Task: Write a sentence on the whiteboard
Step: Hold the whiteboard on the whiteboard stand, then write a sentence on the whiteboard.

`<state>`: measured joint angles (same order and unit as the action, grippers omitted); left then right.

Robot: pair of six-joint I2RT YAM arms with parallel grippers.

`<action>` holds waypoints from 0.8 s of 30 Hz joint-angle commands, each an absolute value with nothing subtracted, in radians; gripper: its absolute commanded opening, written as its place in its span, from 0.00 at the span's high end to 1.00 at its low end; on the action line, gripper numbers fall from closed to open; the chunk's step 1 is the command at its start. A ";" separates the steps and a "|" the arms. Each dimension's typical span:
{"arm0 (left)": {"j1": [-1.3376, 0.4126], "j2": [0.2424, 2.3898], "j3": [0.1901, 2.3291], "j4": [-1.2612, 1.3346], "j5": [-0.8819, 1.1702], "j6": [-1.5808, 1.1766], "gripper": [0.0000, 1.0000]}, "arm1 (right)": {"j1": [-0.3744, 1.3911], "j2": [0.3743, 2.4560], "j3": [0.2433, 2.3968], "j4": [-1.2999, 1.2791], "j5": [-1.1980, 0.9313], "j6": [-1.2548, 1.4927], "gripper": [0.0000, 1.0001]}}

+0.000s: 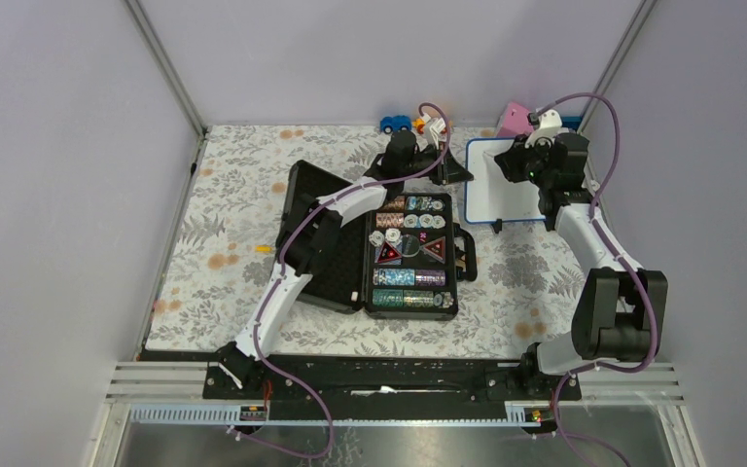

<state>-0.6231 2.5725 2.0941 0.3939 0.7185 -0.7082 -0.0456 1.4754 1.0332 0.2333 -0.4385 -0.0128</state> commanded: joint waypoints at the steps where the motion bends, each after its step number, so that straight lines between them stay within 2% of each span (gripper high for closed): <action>1: -0.625 2.578 2.118 0.413 0.715 -0.703 1.00 | -0.034 1.493 1.087 0.279 -0.444 -0.014 1.00; 24: -0.627 2.578 2.111 0.408 0.724 -0.704 1.00 | 0.028 1.538 1.107 0.227 -0.417 -0.095 1.00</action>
